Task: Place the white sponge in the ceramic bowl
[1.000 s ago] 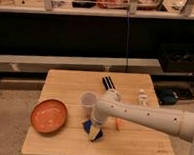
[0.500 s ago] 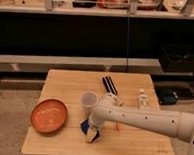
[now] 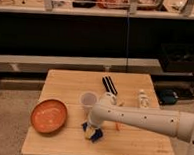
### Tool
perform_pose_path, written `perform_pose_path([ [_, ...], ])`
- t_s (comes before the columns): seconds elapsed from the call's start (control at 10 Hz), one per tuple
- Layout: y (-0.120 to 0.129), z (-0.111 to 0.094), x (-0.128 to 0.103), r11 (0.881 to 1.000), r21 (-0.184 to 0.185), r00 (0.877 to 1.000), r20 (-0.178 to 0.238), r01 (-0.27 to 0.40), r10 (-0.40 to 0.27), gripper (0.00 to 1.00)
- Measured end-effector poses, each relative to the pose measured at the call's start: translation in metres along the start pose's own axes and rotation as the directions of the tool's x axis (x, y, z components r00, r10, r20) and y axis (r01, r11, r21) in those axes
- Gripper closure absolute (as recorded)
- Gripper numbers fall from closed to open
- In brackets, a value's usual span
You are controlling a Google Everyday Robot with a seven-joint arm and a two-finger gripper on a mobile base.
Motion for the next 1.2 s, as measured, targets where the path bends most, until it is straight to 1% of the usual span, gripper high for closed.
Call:
perform_pose_path([
  [0.1, 0.0005, -0.0013, 0.0011, 1.0, -0.002, 1.0, -0.002, 0.0, 0.0, 0.95],
  [0.8, 0.001, -0.0022, 0.0018, 1.0, -0.005, 1.0, 0.0, 0.004, -0.004, 0.95],
  [1.0, -0.0066, -0.0072, -0.0009, 1.0, -0.003, 1.0, -0.003, -0.007, 0.007, 0.95],
  [1.2, -0.0087, -0.0096, -0.0044, 1.0, 0.001, 1.0, -0.002, -0.006, 0.006, 0.95],
])
